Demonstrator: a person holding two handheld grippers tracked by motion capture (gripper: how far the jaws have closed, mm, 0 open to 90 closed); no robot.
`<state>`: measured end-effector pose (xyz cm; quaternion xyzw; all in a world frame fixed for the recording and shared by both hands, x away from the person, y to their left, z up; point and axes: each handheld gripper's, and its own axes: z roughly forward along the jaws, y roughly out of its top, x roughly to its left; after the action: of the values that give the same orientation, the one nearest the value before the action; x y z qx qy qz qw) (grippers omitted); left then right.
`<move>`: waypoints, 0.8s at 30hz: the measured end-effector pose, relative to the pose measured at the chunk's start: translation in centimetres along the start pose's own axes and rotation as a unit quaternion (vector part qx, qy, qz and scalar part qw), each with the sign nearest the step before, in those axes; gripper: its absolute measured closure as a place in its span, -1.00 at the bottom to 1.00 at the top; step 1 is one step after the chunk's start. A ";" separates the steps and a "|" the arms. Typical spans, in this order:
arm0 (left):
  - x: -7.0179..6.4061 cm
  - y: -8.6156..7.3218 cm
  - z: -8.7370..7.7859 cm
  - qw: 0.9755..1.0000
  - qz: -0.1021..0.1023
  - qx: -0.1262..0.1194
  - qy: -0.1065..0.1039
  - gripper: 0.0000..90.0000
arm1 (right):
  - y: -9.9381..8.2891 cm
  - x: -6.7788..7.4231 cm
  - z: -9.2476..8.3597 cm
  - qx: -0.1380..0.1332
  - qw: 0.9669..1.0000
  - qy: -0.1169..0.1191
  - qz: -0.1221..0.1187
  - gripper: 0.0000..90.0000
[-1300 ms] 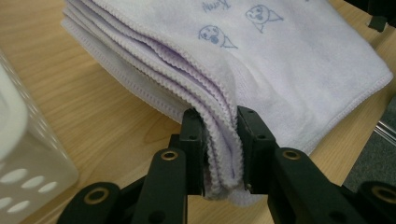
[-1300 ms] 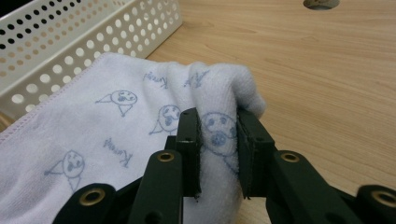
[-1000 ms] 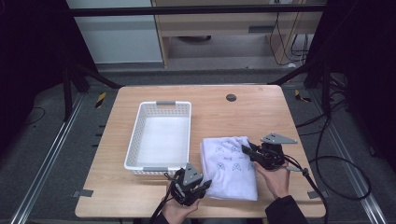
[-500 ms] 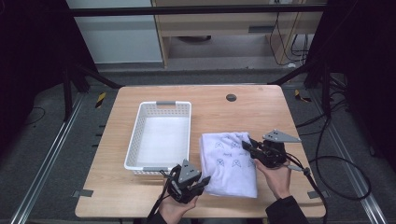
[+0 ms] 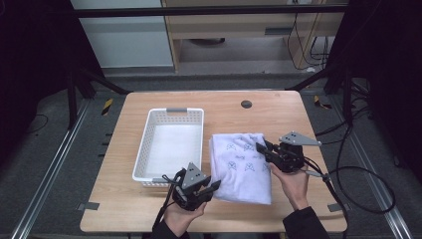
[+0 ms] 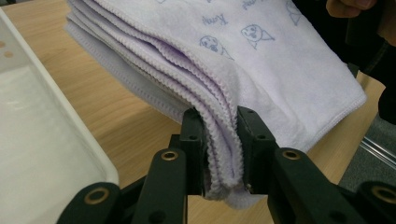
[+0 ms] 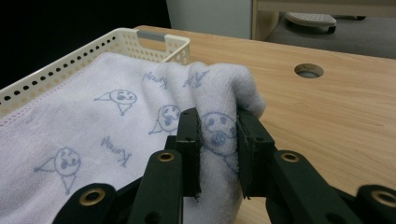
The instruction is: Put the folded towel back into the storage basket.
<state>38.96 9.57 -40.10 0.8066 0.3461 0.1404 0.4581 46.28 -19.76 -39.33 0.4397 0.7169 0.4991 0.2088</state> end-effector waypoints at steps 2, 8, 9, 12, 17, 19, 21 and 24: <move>0.2 0.1 -0.1 1.000 0.000 -0.001 0.001 0.61 | 0.2 0.1 0.1 -0.001 1.000 0.001 0.001 0.63; 0.7 0.7 -0.6 1.000 0.000 -0.006 0.005 0.61 | 1.2 0.5 0.6 -0.003 1.000 -0.001 -0.005 0.63; 0.8 0.8 -0.8 1.000 -0.001 -0.008 0.005 0.61 | 1.4 0.5 0.6 -0.006 1.000 0.001 -0.005 0.63; 1.1 1.1 -1.2 1.000 -0.002 -0.010 0.008 0.62 | 1.9 0.8 0.8 -0.007 1.000 -0.001 -0.006 0.63; 1.7 1.5 -1.8 1.000 -0.002 -0.015 0.014 0.61 | 2.9 1.4 1.1 -0.013 1.000 -0.002 -0.015 0.63; 2.0 1.5 -2.1 1.000 -0.006 -0.019 0.016 0.61 | 3.2 1.7 1.3 -0.015 1.000 -0.002 -0.018 0.63; 2.3 1.6 -2.4 1.000 -0.008 -0.022 0.018 0.62 | 3.6 1.9 1.5 -0.015 1.000 -0.002 -0.020 0.63; 2.8 1.7 -2.8 0.999 -0.013 -0.025 0.020 0.62 | 4.1 2.3 1.8 -0.017 1.000 -0.001 -0.024 0.63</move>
<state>40.14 12.70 -37.45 0.7874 0.3616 0.1594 0.4731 48.13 -16.34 -36.06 0.4188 0.7185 0.5058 0.2291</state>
